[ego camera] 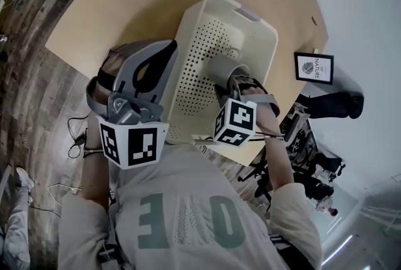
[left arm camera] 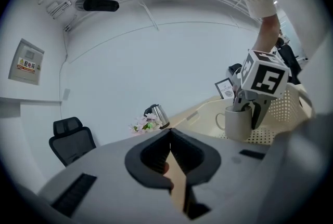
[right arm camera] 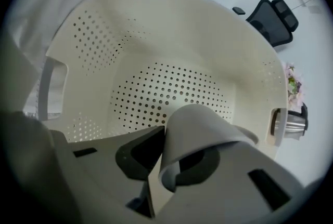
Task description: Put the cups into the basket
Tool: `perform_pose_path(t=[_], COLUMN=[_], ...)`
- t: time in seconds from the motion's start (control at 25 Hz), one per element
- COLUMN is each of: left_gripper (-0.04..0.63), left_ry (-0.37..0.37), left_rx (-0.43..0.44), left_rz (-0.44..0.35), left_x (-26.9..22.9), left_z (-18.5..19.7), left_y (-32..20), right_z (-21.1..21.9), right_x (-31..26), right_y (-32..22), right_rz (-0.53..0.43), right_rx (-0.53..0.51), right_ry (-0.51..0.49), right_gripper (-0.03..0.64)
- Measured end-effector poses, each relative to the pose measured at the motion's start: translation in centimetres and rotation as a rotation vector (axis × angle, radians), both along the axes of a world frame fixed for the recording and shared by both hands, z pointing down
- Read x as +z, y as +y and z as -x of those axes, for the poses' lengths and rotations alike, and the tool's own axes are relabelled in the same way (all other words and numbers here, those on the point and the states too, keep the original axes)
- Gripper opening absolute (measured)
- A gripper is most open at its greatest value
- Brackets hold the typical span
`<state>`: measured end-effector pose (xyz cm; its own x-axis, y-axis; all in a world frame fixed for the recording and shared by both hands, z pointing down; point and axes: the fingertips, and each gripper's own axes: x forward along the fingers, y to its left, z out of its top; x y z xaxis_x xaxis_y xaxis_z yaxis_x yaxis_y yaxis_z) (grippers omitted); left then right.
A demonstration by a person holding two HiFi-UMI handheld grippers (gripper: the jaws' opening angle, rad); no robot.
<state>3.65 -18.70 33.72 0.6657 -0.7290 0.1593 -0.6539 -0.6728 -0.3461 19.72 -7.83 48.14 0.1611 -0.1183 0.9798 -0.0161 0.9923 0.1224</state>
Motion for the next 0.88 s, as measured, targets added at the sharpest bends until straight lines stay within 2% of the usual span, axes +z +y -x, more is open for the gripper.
perform_pose_path(t=[0.24, 0.36, 0.56, 0.88], left_gripper=[0.011, 0.011, 0.009, 0.011], left_ry=[-0.026, -0.025, -0.015, 0.006], left_rx=[-0.068, -0.082, -0.092, -0.055], left_rz=[0.013, 0.02, 0.029, 0.028], left_x=[1.5, 1.8, 2.1, 1.6], left_z=[2.6, 3.0, 3.3, 2.3], left_y=[-0.2, -0.1, 0.1, 0.1], right_z=[0.7, 0.5, 0.6, 0.9], right_x=[2.4, 2.9, 2.9, 0.1], right_y=[1.4, 1.5, 1.0, 0.5], right_rz=[0.085, 0.099, 0.035, -0.053], right_rx=[-0.039, -0.02, -0.052, -0.016], right_ry=[0.054, 0.064, 0.076, 0.053], right_gripper=[0.049, 0.052, 0.072, 0.072])
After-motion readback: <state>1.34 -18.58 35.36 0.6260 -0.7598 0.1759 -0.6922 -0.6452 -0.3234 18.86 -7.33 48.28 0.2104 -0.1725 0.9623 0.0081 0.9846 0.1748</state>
